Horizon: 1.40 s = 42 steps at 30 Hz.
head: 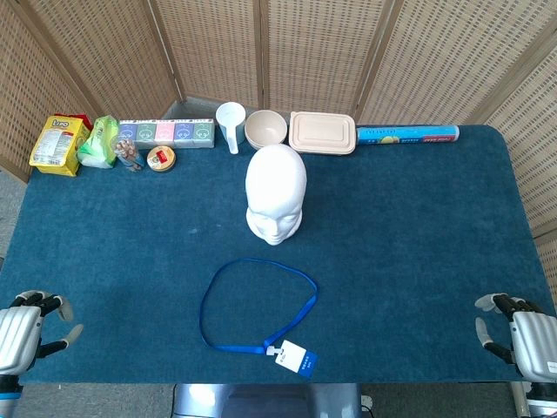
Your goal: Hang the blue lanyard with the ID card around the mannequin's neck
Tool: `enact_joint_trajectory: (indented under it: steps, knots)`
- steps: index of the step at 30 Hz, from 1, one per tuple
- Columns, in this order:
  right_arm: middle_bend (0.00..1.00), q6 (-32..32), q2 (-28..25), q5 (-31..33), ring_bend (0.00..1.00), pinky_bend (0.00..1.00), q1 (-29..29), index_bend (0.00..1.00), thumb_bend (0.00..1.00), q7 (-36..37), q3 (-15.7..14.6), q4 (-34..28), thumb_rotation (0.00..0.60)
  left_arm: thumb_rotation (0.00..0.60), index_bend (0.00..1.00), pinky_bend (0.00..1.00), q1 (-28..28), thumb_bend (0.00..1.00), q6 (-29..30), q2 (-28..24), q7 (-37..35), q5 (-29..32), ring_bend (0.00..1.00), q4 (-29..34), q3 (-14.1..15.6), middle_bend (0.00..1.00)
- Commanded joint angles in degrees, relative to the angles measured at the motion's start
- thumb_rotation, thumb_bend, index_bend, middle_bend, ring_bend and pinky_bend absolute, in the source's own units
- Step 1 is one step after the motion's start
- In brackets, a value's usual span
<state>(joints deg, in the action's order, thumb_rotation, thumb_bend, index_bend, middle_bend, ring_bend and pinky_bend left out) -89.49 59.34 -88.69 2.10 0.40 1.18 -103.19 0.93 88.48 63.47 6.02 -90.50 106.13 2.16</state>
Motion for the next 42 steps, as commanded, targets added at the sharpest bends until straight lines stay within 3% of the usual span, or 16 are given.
enact_joint_trajectory:
  steps: [1,18,26,32,37,42]
  knots:
    - [0.46,0.0,0.1,0.1,0.45,0.39,0.1,0.42,0.46,-0.1,-0.1,0.0,0.559,0.600,0.61,0.28,-0.2,0.22,-0.5,0.1,-0.1,0.2,0.42,-0.1,0.0,0.59]
    - [0.47,1.1,0.9,-0.2,0.46,0.39,-1.6,0.42,0.46,-0.4,1.2,-0.2,0.559,0.600,0.61,0.28,-0.7,0.21,-0.6,-0.8,-0.7,0.3,0.42,0.3,-0.7,0.59]
    - [0.49,1.3,5.4,-1.1,0.49,0.44,-5.4,0.42,0.46,1.0,5.1,2.1,0.556,0.600,0.61,0.28,-2.6,0.22,-3.4,-1.1,-0.1,2.3,0.42,1.0,-1.9,0.59]
    - [0.54,3.8,10.9,0.0,0.60,0.59,-9.7,0.42,0.46,-0.2,8.1,4.0,0.557,0.600,0.61,0.28,-4.7,0.22,-6.2,-0.5,2.2,4.7,0.42,1.6,-3.3,0.59]
    - [0.63,4.8,16.0,2.0,0.77,0.84,-12.1,0.45,0.46,-3.5,10.0,5.6,0.557,0.598,0.61,0.28,-6.1,0.22,-7.9,-0.1,3.6,6.5,0.42,1.8,-4.3,0.59]
    - [0.70,5.1,21.8,3.4,0.87,0.94,-14.6,0.46,0.45,-7.8,11.5,8.5,0.554,0.598,0.61,0.28,-7.3,0.22,-9.1,0.0,4.5,8.5,0.42,1.7,-5.4,0.59]
